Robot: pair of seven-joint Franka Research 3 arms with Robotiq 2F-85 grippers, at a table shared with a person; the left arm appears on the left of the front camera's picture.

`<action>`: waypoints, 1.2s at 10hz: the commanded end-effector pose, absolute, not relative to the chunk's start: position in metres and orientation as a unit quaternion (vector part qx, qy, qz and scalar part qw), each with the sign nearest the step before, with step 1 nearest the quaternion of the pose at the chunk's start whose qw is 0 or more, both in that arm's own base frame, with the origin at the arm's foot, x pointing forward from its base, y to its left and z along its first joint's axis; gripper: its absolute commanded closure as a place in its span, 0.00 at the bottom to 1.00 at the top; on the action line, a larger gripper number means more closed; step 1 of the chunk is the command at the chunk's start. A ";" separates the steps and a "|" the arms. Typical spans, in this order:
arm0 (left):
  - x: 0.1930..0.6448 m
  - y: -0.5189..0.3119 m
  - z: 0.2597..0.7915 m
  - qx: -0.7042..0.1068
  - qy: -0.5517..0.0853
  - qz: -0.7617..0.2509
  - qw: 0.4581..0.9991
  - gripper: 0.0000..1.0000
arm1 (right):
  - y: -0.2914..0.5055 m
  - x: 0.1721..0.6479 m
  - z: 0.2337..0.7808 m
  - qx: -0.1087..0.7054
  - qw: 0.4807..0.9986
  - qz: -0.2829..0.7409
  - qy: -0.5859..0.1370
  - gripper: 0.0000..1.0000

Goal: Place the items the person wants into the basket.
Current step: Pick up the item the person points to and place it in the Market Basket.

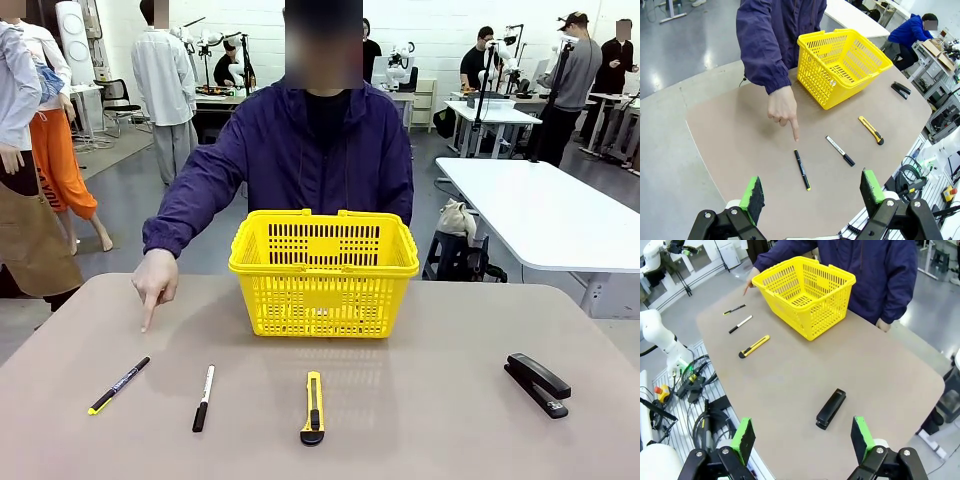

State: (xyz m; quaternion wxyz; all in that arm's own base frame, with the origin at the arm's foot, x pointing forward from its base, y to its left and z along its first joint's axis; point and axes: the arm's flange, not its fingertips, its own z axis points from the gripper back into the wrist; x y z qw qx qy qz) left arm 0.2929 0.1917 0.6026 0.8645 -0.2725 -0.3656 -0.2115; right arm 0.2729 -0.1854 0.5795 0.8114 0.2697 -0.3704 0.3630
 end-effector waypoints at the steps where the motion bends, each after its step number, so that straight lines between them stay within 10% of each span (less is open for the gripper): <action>1: 0.292 0.192 0.602 -0.276 -0.373 -0.218 0.859 0.00 | -0.186 0.275 0.582 0.276 0.802 0.368 -0.380 0.00; 7: 0.335 0.082 0.618 -0.151 -0.225 -0.326 0.905 0.00 | -0.186 0.275 0.582 0.276 0.802 0.368 -0.380 0.00; 12: 0.366 -0.032 0.500 0.009 -0.064 -0.388 0.919 0.00 | -0.186 0.275 0.582 0.276 0.802 0.368 -0.380 0.00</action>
